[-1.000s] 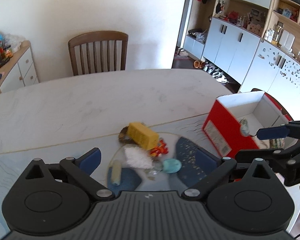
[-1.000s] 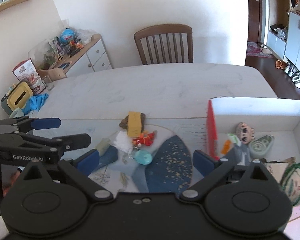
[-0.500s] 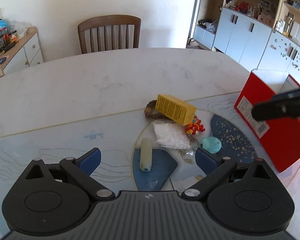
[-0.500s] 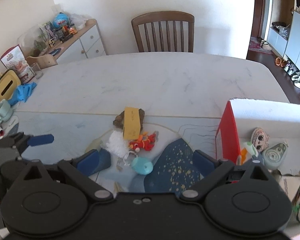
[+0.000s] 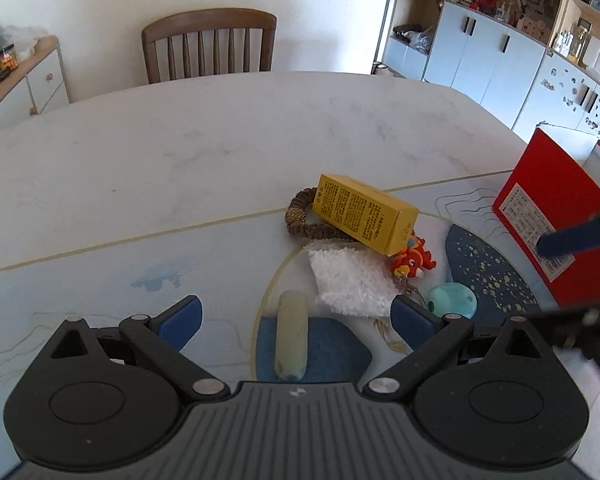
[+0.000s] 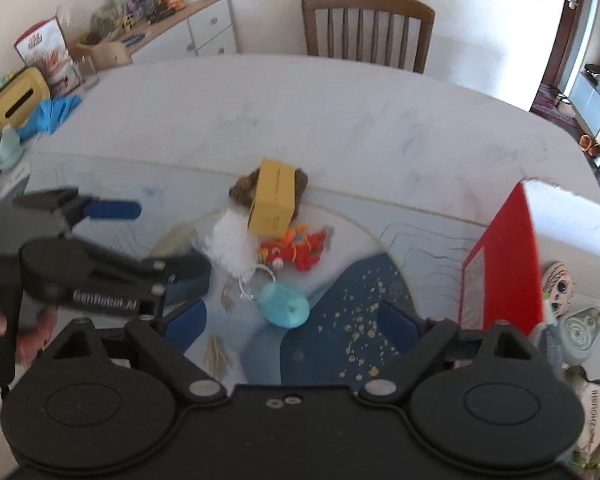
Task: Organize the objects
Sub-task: 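Grasp the teal oval charm with the right gripper while the left grasps the clear plastic bag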
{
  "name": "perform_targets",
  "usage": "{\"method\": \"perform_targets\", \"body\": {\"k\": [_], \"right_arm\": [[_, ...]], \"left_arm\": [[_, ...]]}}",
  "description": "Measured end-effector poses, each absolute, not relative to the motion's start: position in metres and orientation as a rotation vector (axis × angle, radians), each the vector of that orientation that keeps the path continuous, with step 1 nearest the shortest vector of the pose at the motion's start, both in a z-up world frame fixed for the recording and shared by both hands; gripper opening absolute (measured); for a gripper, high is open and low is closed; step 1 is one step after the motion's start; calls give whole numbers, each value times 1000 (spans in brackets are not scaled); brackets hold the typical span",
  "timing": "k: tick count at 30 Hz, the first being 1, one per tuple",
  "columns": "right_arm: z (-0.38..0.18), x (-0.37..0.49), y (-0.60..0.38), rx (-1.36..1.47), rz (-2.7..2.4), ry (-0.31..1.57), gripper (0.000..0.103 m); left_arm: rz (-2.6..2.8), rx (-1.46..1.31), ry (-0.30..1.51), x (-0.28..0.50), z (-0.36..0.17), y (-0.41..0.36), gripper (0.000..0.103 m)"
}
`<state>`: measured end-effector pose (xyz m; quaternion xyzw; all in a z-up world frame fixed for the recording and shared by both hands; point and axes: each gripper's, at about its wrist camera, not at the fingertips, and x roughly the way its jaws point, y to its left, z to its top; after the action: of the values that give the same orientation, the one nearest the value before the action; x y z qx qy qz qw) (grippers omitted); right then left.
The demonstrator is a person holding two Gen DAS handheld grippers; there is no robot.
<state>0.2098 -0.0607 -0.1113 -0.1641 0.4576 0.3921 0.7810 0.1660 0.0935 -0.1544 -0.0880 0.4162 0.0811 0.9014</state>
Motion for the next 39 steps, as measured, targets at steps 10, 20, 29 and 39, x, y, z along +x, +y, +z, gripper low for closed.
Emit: {"method": "perform_targets", "body": {"k": [10, 20, 29, 39], "right_arm": [[-135, 209, -46, -415, 872, 994, 76], [-145, 210, -38, -432, 888, 977, 57], [-147, 206, -35, -433, 902, 945, 41], [-146, 203, -36, -422, 890, 916, 36]], "left_arm": [[154, -189, 886, 188, -170, 90, 101], [108, -196, 896, 203, -173, 80, 100], [76, -222, 880, 203, -167, 80, 74], [63, -266, 866, 195, -160, 85, 32]]}}
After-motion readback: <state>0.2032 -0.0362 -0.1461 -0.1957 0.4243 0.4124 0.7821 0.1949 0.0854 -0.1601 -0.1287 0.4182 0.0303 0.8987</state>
